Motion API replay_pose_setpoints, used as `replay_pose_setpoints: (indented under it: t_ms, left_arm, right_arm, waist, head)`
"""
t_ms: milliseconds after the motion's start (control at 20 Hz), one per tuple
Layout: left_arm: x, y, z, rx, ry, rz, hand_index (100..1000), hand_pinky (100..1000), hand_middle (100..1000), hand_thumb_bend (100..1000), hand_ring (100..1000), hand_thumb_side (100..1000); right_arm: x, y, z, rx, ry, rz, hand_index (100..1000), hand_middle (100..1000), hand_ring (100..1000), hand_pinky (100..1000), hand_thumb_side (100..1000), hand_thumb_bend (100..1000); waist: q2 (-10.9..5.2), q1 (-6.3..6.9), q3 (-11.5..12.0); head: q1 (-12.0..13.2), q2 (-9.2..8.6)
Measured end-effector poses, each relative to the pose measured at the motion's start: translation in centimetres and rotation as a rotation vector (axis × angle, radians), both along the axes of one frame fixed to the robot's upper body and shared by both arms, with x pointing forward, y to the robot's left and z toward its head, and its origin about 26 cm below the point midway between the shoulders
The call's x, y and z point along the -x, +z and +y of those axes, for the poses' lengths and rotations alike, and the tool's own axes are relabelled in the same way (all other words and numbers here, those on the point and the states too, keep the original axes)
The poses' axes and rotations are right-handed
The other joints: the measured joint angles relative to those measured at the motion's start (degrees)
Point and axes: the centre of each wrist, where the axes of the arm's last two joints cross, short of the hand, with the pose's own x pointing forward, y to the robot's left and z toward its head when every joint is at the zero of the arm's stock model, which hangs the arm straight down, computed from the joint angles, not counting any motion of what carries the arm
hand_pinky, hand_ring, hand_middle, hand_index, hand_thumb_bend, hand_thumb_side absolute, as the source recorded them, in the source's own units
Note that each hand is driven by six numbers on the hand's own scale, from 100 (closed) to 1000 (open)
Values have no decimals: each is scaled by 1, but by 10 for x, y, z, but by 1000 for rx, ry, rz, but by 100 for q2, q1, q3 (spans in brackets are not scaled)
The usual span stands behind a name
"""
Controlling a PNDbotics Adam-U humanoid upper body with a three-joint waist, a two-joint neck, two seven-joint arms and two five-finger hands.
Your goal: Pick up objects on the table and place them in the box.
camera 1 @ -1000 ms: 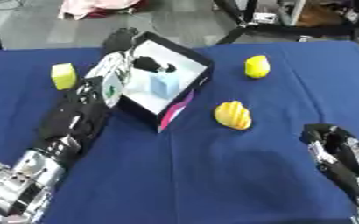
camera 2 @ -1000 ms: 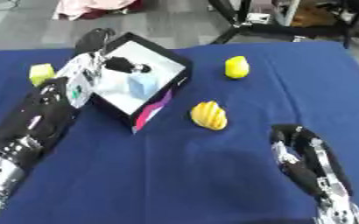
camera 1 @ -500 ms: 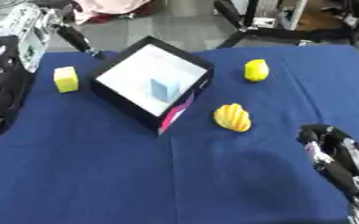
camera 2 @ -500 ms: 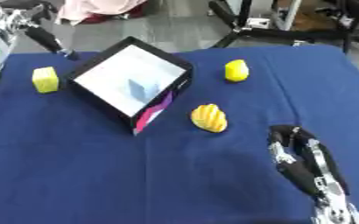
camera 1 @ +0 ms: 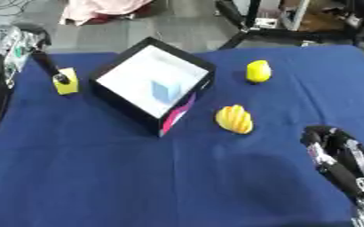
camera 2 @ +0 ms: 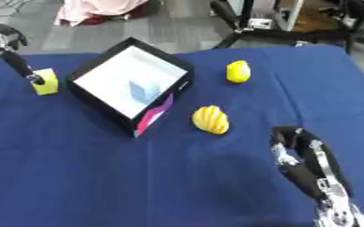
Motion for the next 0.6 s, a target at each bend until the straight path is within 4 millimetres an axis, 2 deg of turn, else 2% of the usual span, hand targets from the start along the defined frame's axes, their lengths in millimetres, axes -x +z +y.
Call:
replay_pose_setpoints:
  t_ms: [300, 600]
  left_arm:
    - [0, -17, 3, -7, 45, -64, 889, 838, 745, 564, 756, 317]
    - [2, -33, 7, -8, 72, -81, 888, 836, 747, 509, 756, 299]
  right_arm:
    - [0, 0, 0, 0, 1, -1, 693, 584, 644, 721, 472, 100]
    - [-3, 3, 1, 0, 4, -10, 693, 584, 644, 721, 473, 100]
  waist:
    - [2, 0, -39]
    - [28, 0, -122]
  head:
    - [89, 0]
    - [343, 0]
